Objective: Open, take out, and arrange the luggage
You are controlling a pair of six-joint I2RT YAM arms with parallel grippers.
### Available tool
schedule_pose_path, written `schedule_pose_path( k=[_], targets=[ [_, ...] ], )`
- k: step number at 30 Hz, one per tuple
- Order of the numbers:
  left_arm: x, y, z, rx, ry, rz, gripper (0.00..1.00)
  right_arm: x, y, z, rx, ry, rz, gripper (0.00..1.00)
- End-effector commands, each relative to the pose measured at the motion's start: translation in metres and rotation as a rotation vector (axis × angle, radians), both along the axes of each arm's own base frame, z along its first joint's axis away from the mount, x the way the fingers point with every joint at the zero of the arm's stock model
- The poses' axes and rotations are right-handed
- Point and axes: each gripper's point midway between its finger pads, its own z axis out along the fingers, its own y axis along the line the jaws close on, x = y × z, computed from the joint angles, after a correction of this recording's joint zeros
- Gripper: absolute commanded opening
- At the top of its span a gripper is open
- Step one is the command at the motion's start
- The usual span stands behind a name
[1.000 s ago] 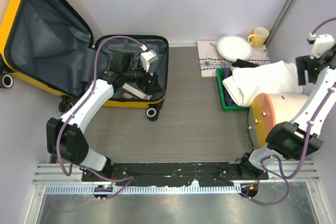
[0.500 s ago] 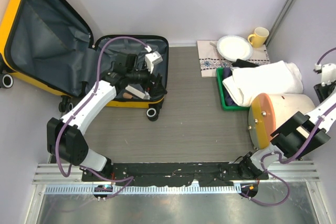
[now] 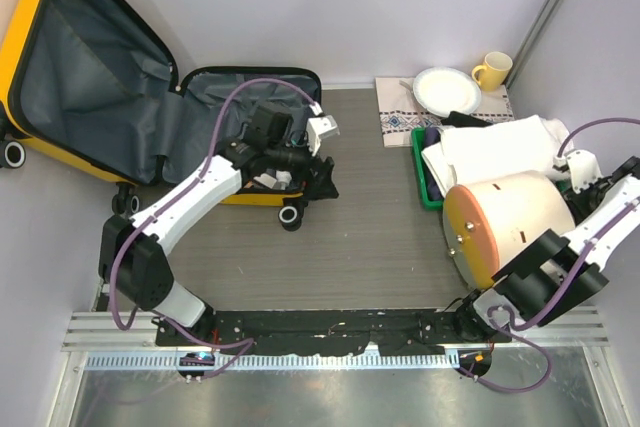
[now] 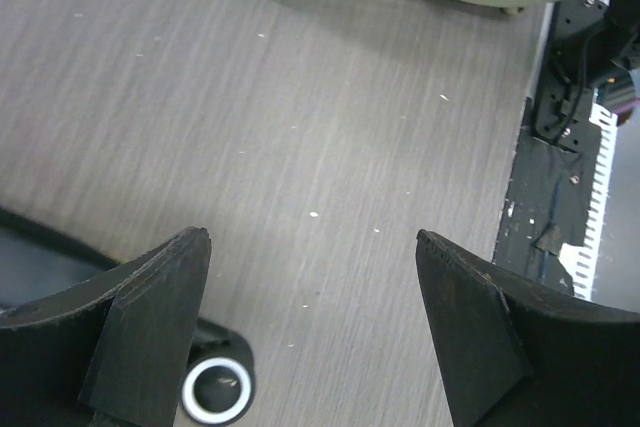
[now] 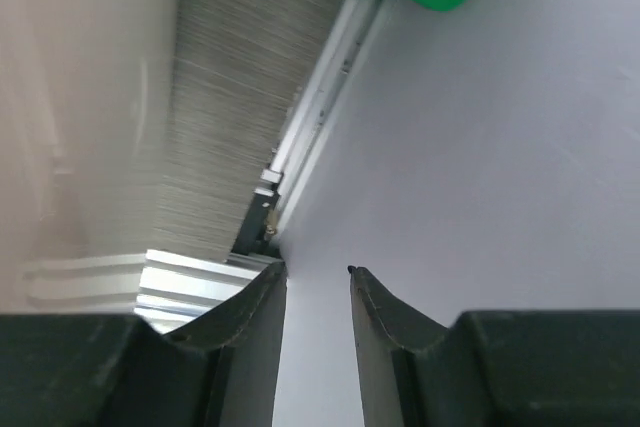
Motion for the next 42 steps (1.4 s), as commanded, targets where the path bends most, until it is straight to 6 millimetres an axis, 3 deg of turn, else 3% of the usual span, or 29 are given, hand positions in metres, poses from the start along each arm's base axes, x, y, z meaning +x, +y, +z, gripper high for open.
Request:
schedule_pose_path(
  k=[1, 10, 13, 14, 16, 17, 22, 24, 28, 32, 34, 37, 42],
  targets=[
    [-0.013, -0.012, -0.012, 0.008, 0.057, -0.033, 0.87, -0.041, 0.089, -0.019, 0.244, 0.123, 0.112, 0.38],
    [-0.042, -0.028, -0.029, 0.013, 0.112, -0.082, 0.83, -0.052, 0.132, -0.043, 0.312, 0.171, 0.173, 0.39],
    [-0.069, -0.059, -0.030, 0.004, 0.102, -0.170, 0.82, -0.048, 0.127, -0.045, 0.334, 0.188, 0.125, 0.39],
    [-0.077, -0.081, -0.029, -0.016, 0.095, -0.205, 0.82, -0.047, 0.125, -0.046, 0.343, 0.195, 0.100, 0.39],
    [-0.085, -0.105, -0.024, -0.037, 0.124, -0.211, 0.79, -0.041, 0.114, -0.045, 0.343, 0.200, 0.084, 0.40],
    [-0.089, -0.130, -0.023, -0.050, 0.115, -0.238, 0.78, -0.040, 0.108, -0.044, 0.336, 0.197, 0.073, 0.42],
    [-0.083, -0.195, -0.019, -0.114, 0.126, -0.197, 0.74, -0.026, 0.078, -0.038, 0.273, 0.196, 0.046, 0.61],
    [-0.080, -0.219, -0.016, -0.150, 0.156, -0.174, 0.74, -0.031, 0.067, -0.039, 0.229, 0.228, 0.028, 0.64],
    [-0.066, -0.247, -0.007, -0.245, 0.158, -0.115, 0.74, -0.048, 0.037, -0.045, 0.127, 0.274, 0.023, 0.68],
    [-0.051, -0.274, 0.017, -0.371, 0.139, -0.063, 0.75, -0.060, 0.011, -0.050, 0.142, 0.290, -0.054, 0.73],
    [-0.048, -0.284, 0.012, -0.374, 0.141, -0.049, 0.76, -0.063, 0.004, -0.035, 0.175, 0.255, -0.082, 0.74],
    [-0.040, -0.297, 0.016, -0.396, 0.150, -0.029, 0.77, -0.061, 0.005, -0.019, 0.225, 0.198, -0.075, 0.75],
    [-0.037, -0.300, 0.010, -0.384, 0.153, -0.022, 0.77, -0.085, 0.038, -0.033, 0.199, 0.243, 0.105, 0.75]
  ],
)
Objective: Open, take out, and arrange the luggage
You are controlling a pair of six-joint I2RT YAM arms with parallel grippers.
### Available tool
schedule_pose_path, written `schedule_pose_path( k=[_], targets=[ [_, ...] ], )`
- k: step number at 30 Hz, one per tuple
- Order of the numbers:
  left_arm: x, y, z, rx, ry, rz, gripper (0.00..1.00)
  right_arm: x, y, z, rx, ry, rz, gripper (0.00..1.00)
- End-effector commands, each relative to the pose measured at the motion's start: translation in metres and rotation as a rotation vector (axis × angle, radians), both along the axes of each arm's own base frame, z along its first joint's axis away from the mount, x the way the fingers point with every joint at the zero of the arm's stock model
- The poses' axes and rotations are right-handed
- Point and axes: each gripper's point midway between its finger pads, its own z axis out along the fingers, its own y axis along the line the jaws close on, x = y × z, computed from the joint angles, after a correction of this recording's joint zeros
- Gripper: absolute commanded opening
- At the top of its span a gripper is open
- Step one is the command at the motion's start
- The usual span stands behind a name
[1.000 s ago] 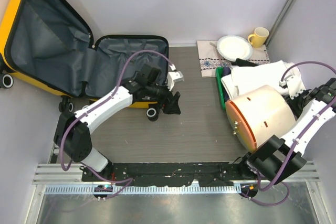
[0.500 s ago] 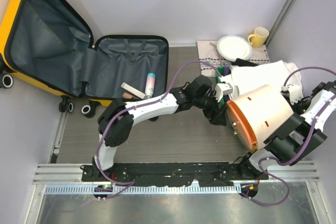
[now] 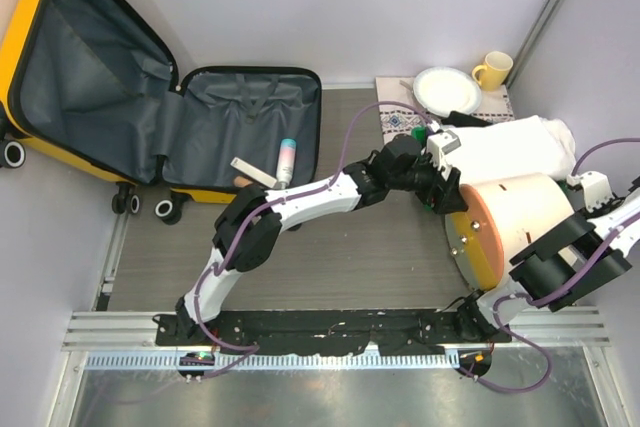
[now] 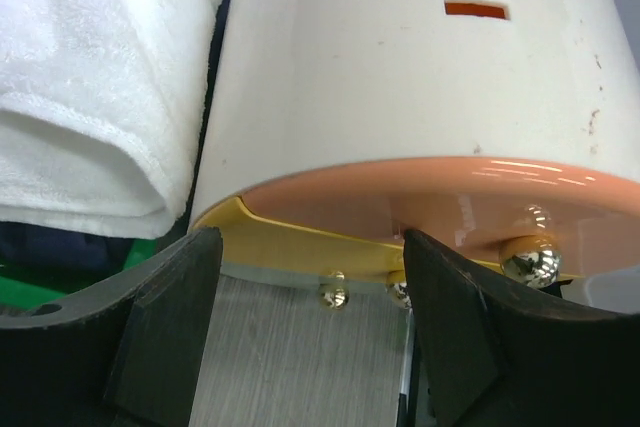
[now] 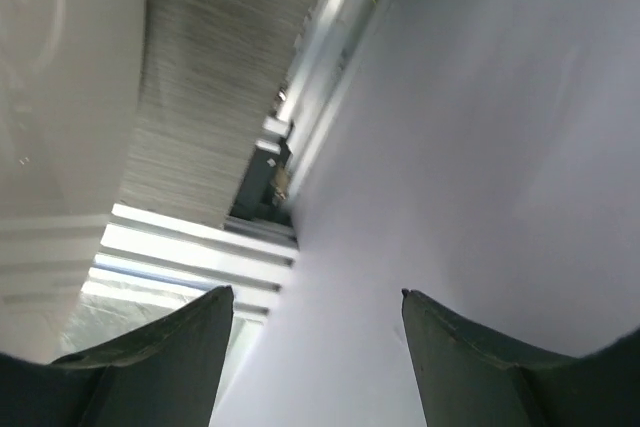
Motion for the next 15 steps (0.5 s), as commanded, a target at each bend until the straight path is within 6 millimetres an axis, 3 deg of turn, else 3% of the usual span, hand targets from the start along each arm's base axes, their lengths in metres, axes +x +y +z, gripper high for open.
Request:
schedule_pose_path(
  k=[1, 2, 8, 15],
  targets=[
    [0.006, -0.011, 0.035, -0.093, -0.039, 0.025, 0.77, -0.043, 0.072, -0.003, 0.158, 0.073, 0.164, 0.74],
    [0.006, -0.012, 0.034, -0.092, -0.038, 0.023, 0.77, -0.052, 0.086, -0.015, 0.195, 0.102, 0.180, 0.73],
    [0.005, -0.022, 0.034, -0.085, -0.082, 0.024, 0.78, -0.083, 0.111, -0.039, 0.193, 0.190, 0.190, 0.71],
    [0.005, -0.031, 0.043, -0.107, -0.106, 0.025, 0.78, -0.064, 0.110, -0.042, 0.242, 0.116, 0.170, 0.71]
  ],
)
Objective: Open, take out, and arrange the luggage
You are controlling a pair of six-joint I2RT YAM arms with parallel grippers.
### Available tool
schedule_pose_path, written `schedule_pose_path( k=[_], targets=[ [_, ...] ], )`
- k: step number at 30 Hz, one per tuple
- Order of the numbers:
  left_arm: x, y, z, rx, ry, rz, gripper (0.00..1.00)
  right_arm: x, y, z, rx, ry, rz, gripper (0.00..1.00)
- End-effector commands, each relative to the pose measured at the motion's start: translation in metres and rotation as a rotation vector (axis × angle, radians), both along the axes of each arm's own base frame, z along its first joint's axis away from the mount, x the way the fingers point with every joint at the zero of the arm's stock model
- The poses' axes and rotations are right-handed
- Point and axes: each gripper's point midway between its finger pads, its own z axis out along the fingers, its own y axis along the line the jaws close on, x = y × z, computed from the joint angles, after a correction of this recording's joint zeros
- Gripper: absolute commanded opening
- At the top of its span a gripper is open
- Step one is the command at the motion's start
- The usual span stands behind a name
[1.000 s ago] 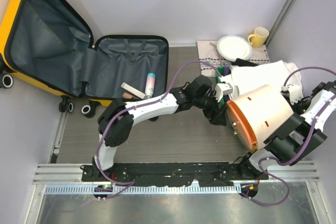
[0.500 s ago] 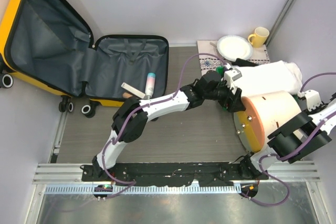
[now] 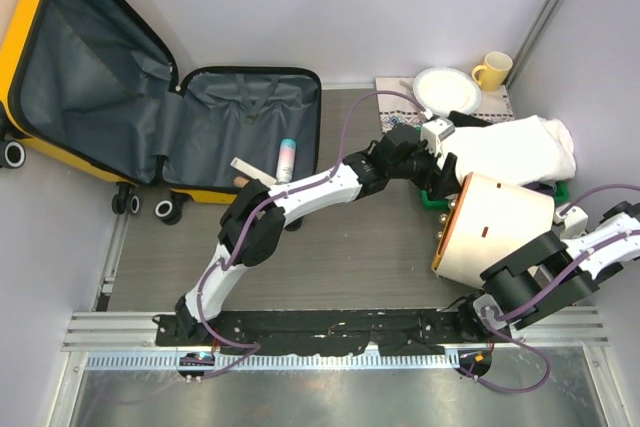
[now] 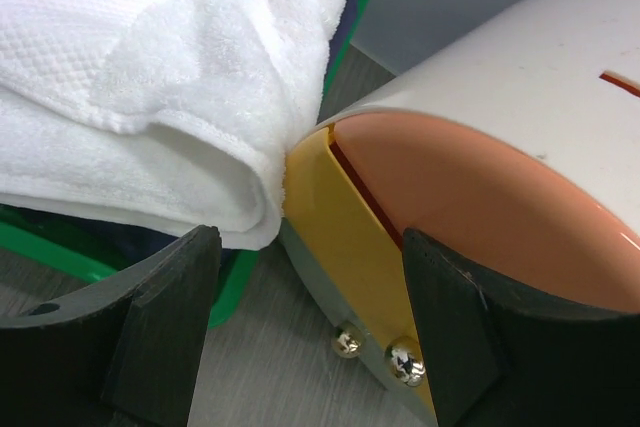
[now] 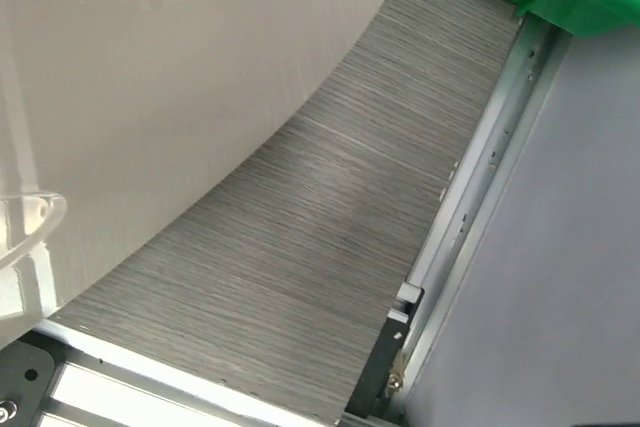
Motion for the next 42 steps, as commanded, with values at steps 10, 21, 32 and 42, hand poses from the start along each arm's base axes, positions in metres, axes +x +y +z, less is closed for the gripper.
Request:
schedule_pose_path(
  k=[10, 21, 32, 42],
  targets=[
    [-0.071, 0.012, 0.048, -0.074, -0.089, -0.130, 0.77, 0.020, 0.096, -0.002, 0.357, -0.069, 0.276, 0.71],
    [-0.092, 0.043, 0.088, -0.095, -0.139, -0.167, 0.78, 0.031, 0.077, -0.023, 0.316, -0.030, 0.205, 0.57],
    [-0.076, 0.069, 0.073, -0.031, -0.068, -0.073, 0.81, 0.042, 0.081, -0.026, 0.410, -0.012, 0.109, 0.31],
    [-0.084, 0.128, 0.024, 0.093, -0.003, -0.012, 0.83, 0.042, 0.147, -0.030, 0.692, -0.004, -0.075, 0.30]
  ],
)
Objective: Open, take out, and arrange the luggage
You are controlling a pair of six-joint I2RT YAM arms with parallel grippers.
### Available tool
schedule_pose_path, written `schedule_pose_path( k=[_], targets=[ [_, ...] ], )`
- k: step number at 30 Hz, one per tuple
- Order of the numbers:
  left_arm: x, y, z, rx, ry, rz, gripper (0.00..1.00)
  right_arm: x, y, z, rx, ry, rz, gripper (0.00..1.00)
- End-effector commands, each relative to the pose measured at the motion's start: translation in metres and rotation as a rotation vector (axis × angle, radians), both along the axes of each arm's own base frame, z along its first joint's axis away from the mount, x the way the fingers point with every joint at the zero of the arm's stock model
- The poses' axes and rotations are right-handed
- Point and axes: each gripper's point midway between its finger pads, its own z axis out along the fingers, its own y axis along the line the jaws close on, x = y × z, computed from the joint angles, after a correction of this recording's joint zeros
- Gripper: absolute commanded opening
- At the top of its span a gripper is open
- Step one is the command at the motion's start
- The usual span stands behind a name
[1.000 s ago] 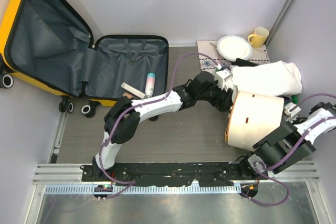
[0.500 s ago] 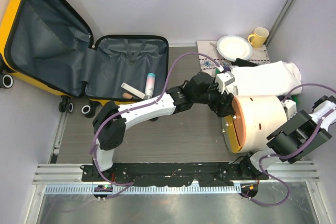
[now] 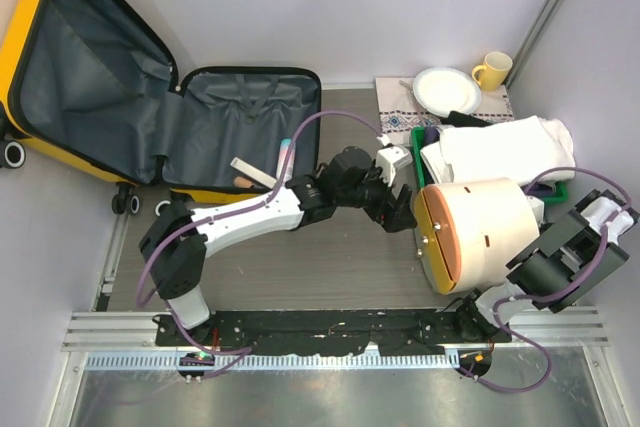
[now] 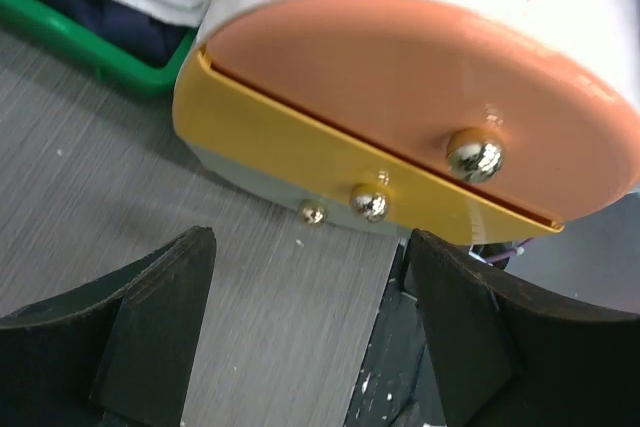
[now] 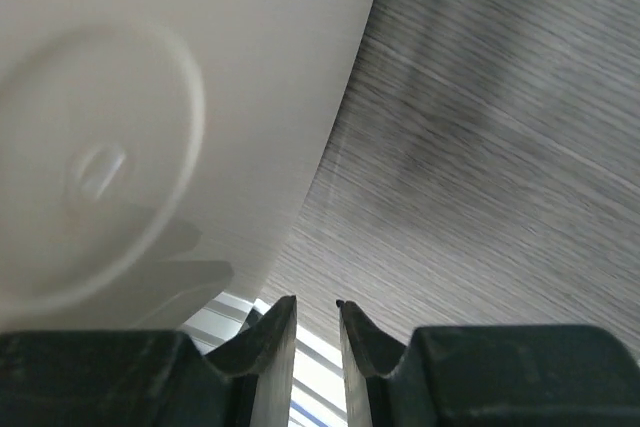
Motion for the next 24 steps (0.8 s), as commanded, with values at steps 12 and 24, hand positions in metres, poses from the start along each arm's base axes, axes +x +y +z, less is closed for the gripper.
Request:
schedule_pose_path(
  k=[12, 24],
  targets=[
    [0.000, 0.048, 0.008, 0.009, -0.014, -0.083, 0.82, 0.005, 0.108, 0.022, 0.289, 0.000, 0.065, 0.36],
    [0.059, 0.047, 0.028, -0.072, -0.053, -0.050, 0.80, 0.017, 0.127, 0.036, 0.309, -0.066, 0.144, 0.70]
  ],
)
